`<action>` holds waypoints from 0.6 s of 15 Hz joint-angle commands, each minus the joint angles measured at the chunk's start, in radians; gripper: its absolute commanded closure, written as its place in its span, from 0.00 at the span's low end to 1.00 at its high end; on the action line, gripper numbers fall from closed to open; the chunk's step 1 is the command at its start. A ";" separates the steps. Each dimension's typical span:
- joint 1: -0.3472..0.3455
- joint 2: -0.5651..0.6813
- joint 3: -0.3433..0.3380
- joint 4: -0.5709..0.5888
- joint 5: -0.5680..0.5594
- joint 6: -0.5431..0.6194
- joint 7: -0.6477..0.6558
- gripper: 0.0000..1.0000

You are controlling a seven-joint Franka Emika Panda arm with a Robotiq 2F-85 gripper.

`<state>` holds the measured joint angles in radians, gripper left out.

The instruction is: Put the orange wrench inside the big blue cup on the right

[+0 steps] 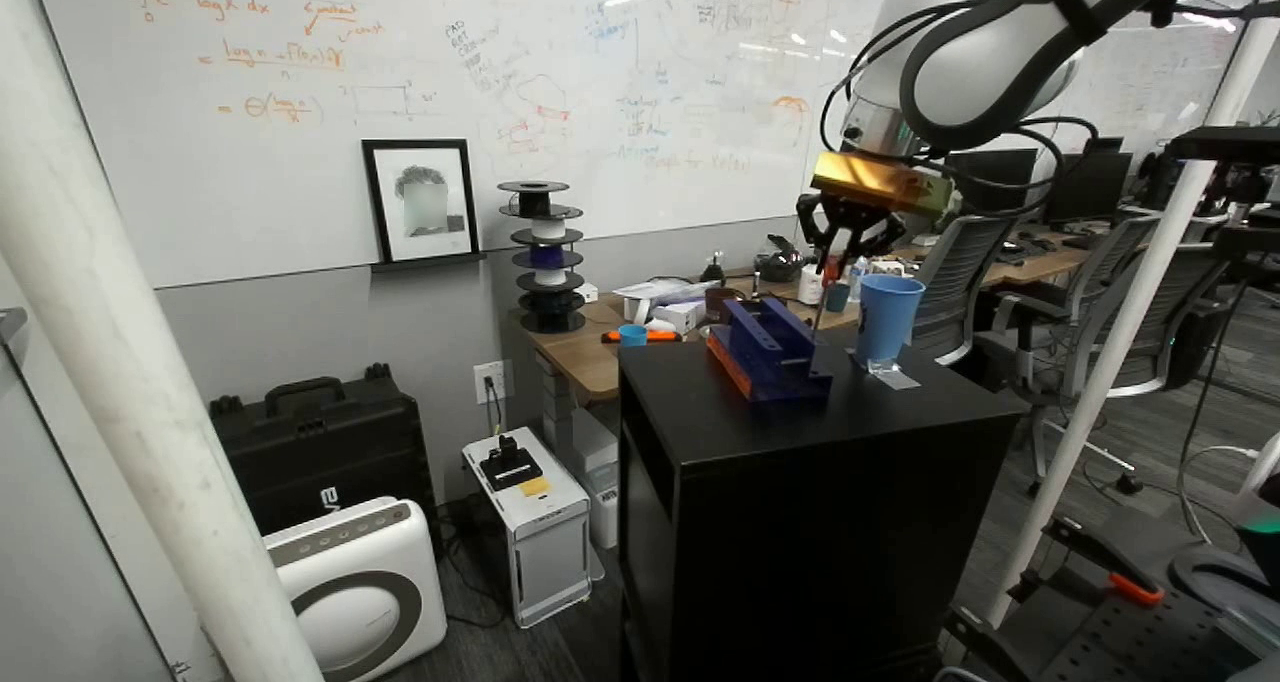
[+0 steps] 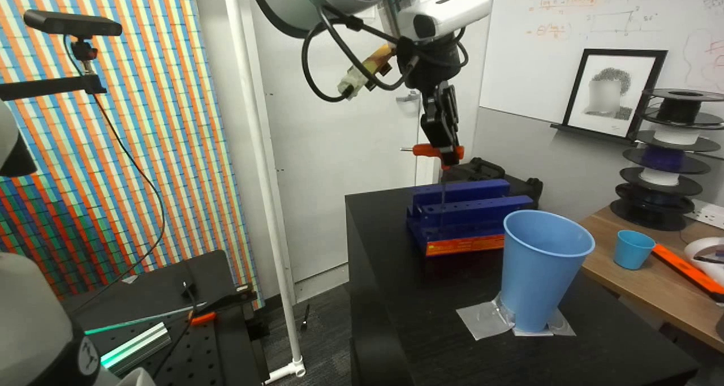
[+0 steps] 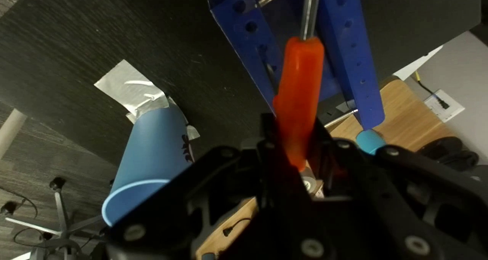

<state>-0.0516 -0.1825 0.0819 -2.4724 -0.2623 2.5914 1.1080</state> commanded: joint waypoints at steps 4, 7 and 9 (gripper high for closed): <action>-0.024 -0.164 -0.012 0.028 0.022 -0.075 -0.083 0.95; -0.022 -0.208 -0.026 0.048 0.078 -0.116 -0.140 0.95; -0.016 -0.213 -0.046 0.054 0.147 -0.132 -0.187 0.95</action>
<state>-0.0714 -0.3538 0.0564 -2.4460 -0.1985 2.4853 0.9979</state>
